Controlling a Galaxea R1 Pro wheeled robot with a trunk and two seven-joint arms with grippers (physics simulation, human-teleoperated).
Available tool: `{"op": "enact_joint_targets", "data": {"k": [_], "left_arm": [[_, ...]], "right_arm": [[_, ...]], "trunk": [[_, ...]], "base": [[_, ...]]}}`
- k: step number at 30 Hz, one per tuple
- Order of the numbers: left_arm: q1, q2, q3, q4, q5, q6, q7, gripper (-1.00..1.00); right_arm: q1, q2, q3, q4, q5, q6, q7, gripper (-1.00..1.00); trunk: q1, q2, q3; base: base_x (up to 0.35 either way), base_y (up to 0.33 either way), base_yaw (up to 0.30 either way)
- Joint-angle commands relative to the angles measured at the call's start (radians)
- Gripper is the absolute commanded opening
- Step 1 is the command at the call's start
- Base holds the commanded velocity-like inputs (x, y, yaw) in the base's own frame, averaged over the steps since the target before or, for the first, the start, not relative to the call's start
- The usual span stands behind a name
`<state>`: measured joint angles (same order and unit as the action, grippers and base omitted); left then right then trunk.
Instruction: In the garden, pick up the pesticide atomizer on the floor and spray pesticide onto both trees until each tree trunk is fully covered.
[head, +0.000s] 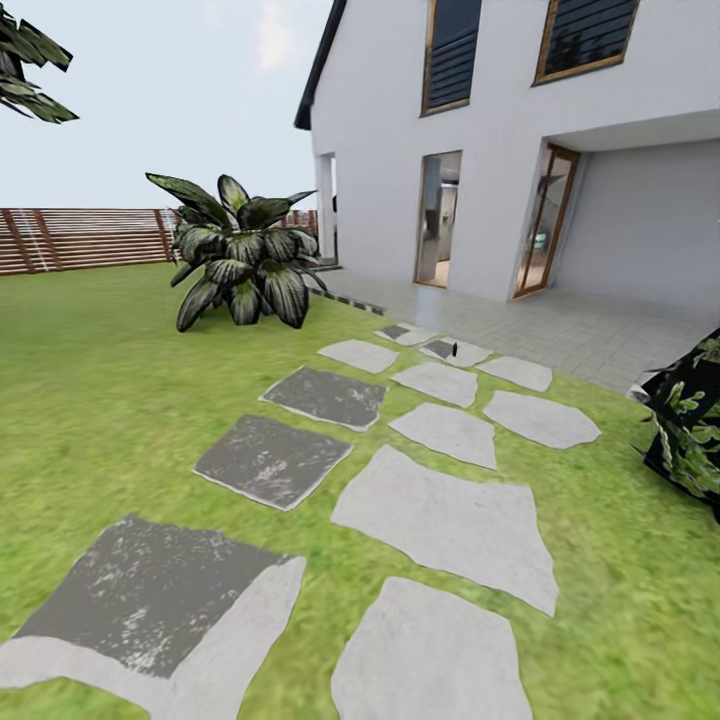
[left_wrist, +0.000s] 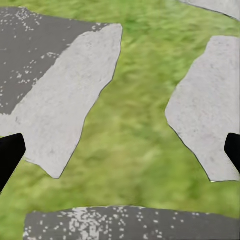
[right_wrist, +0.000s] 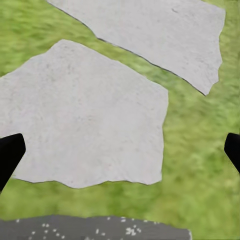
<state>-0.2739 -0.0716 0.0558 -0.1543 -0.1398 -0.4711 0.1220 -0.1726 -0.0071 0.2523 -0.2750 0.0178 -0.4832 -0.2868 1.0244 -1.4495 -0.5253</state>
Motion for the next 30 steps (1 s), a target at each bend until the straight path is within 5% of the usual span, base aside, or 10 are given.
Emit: {"op": "enact_joint_targets", "data": {"k": [1,30], "left_arm": [[-0.001,-0.001,0.006,0.001,-0.011,-0.003,0.005,1.00],[-0.001,-0.001,0.006,0.001,-0.011,-0.003,0.005,1.00]], "right_arm": [[-0.001,-0.001,0.008,0.000,0.002,0.000,-0.009,1.00],[-0.001,-0.001,0.008,0.000,0.002,0.000,-0.009,1.00]], "trunk": [[0.001,0.000,-0.001],[0.001,0.000,-0.001]], "base": [[0.350,0.000,-0.113],[0.350,0.000,-0.097]]}}
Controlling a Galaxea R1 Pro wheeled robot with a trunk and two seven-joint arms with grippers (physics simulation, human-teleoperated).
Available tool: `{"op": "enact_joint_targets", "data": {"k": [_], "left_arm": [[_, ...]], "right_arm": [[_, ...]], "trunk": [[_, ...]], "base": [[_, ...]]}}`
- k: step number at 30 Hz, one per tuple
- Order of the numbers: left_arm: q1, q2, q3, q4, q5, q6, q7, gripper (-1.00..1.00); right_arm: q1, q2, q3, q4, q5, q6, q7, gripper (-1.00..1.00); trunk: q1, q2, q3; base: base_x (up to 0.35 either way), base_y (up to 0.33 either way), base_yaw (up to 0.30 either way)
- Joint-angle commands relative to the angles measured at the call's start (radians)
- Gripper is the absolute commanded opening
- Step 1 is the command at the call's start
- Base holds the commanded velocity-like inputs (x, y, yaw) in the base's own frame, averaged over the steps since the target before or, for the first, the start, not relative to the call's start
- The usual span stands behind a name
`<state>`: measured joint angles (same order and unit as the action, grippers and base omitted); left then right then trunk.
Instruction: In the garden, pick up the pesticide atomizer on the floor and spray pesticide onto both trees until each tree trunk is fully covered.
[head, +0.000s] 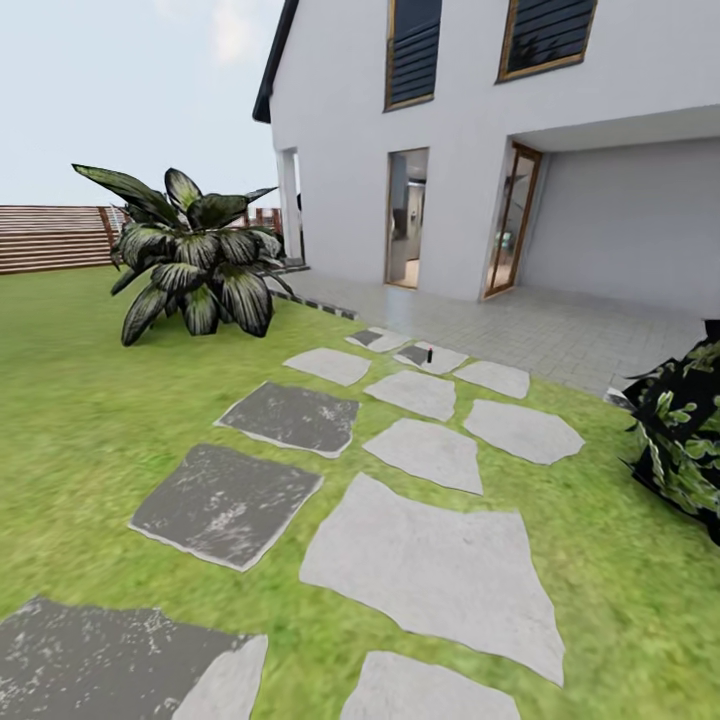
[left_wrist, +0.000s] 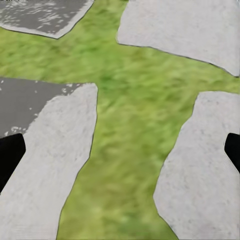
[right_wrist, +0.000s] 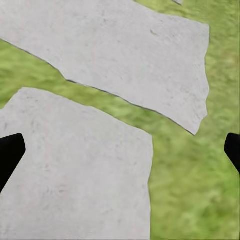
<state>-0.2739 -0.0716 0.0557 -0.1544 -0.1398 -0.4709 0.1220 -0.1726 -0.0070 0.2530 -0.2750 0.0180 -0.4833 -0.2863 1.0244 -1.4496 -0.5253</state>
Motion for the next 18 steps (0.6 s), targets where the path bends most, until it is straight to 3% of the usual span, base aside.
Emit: {"op": "enact_joint_targets", "data": {"k": [1,18], "left_arm": [[-0.001,-0.001,0.006,0.001,-0.011,-0.003,0.005,1.00],[-0.001,-0.001,0.006,0.001,-0.011,-0.003,0.005,1.00]], "right_arm": [[-0.001,-0.001,0.008,0.000,0.002,0.000,-0.009,1.00],[-0.001,-0.001,0.008,0.000,0.002,0.000,-0.010,1.00]], "trunk": [[0.001,0.000,-0.001],[0.001,0.000,-0.001]], "base": [[0.350,0.000,-0.008],[0.350,0.000,-0.001]]}}
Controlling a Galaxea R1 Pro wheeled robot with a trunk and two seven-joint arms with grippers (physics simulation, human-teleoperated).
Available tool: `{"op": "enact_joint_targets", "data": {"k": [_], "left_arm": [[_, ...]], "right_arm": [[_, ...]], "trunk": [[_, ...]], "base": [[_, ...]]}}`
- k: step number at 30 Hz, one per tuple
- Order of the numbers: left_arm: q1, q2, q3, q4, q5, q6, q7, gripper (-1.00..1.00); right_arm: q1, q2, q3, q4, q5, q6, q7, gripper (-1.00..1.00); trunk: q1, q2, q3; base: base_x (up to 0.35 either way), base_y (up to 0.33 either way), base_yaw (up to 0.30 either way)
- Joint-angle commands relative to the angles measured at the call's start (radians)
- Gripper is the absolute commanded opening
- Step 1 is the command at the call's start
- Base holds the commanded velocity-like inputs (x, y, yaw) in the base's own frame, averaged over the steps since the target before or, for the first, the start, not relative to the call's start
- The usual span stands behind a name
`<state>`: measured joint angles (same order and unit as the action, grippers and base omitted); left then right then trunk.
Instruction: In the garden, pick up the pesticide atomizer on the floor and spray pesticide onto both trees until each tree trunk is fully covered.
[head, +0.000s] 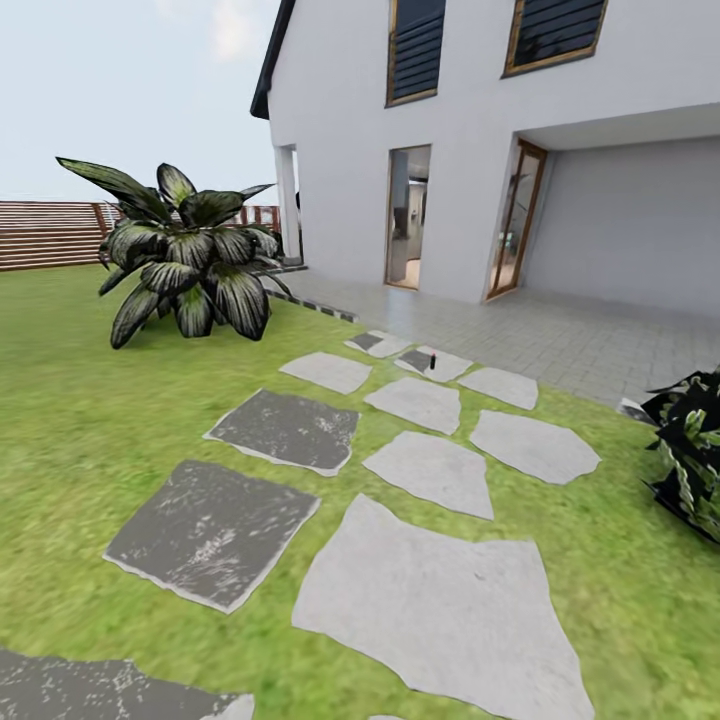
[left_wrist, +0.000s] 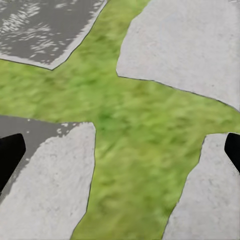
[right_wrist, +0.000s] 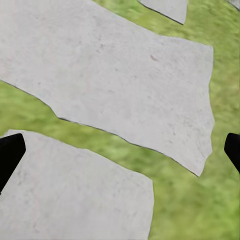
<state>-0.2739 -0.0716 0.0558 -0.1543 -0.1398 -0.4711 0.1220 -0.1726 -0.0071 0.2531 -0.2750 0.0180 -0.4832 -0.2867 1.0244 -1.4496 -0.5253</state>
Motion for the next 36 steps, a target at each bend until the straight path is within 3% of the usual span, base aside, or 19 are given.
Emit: {"op": "enact_joint_targets", "data": {"k": [1,21,36], "left_arm": [[-0.001,-0.001,0.006,0.001,-0.011,-0.003,0.005,1.00],[-0.001,-0.001,0.006,0.001,-0.011,-0.003,0.005,1.00],[-0.001,-0.001,0.006,0.001,-0.011,-0.003,0.005,1.00]], "right_arm": [[-0.001,-0.001,0.008,0.000,0.002,0.000,-0.009,1.00],[-0.001,-0.001,0.008,0.000,0.002,0.000,-0.009,1.00],[-0.001,-0.001,0.008,0.000,0.002,0.000,-0.009,1.00]], "trunk": [[0.001,0.000,-0.001],[0.001,0.000,-0.001],[0.001,0.000,-0.001]], "base": [[0.350,0.000,0.000],[0.350,0.000,-0.035],[0.350,0.000,-0.151]]}}
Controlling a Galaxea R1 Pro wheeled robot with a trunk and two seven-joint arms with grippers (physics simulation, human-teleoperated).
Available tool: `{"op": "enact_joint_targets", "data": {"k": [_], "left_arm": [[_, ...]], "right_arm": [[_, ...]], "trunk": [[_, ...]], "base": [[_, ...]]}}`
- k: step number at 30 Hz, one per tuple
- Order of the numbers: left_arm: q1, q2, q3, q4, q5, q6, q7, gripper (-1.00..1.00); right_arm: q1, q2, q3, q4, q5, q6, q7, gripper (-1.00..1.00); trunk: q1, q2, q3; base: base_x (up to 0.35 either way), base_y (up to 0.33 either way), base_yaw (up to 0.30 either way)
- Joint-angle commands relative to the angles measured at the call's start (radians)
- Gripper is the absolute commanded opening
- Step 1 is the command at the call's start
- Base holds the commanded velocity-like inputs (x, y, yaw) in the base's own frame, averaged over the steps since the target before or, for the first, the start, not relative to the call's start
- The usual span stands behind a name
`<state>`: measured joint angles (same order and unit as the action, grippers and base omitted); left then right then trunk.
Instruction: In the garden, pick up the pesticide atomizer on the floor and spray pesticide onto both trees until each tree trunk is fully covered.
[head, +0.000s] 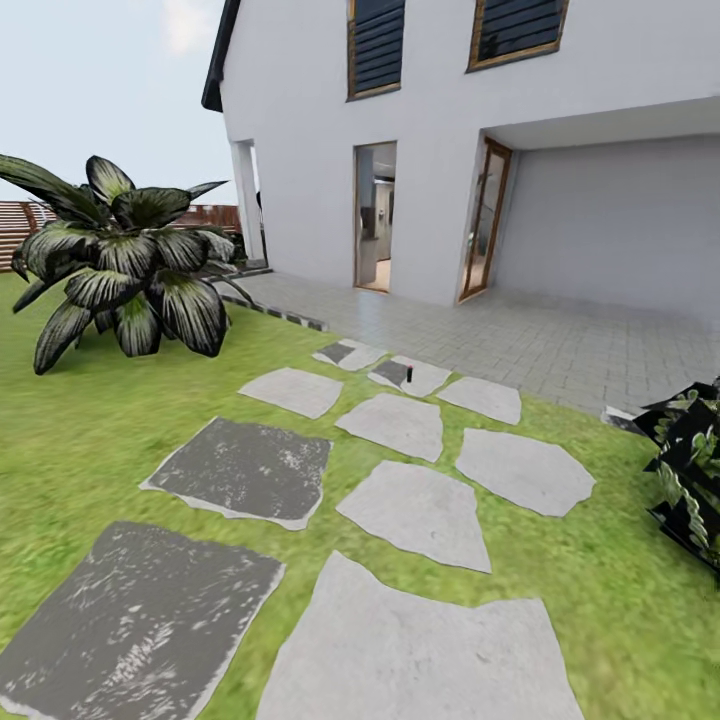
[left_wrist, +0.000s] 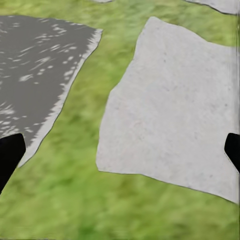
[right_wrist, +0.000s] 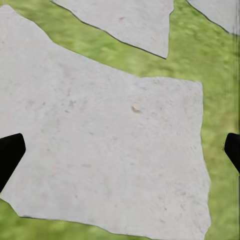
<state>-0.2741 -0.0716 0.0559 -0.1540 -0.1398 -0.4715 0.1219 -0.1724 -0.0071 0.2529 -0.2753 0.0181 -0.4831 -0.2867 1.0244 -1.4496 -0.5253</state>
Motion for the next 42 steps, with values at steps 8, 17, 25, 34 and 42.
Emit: {"op": "enact_joint_targets", "data": {"k": [8,17,25,34,42], "left_arm": [[0.000,0.000,0.006,0.001,-0.011,-0.003,0.005,1.00],[0.000,0.000,0.006,0.001,-0.011,-0.003,0.005,1.00],[0.000,0.000,0.006,0.001,-0.011,-0.003,0.005,1.00],[0.000,0.000,0.006,0.001,-0.011,-0.003,0.005,1.00],[0.000,0.000,0.007,0.001,-0.010,-0.004,0.005,1.00]], "right_arm": [[-0.001,-0.001,0.008,0.001,0.001,0.000,-0.009,1.00],[-0.001,-0.001,0.008,0.001,0.001,0.000,-0.009,1.00],[-0.001,-0.001,0.008,0.001,0.001,0.000,-0.009,1.00],[-0.001,0.000,0.007,0.003,-0.001,0.000,-0.007,1.00],[-0.001,0.000,0.004,0.003,-0.006,0.000,-0.009,1.00]], "trunk": [[0.001,0.000,-0.001],[0.001,0.000,-0.001],[0.001,0.000,-0.001],[0.001,0.000,-0.001],[0.001,0.000,-0.001]], "base": [[0.350,-0.011,-0.081],[0.350,-0.074,-0.007],[0.346,-0.110,0.000],[0.342,-0.123,0.000],[0.342,-0.124,0.000]]}}
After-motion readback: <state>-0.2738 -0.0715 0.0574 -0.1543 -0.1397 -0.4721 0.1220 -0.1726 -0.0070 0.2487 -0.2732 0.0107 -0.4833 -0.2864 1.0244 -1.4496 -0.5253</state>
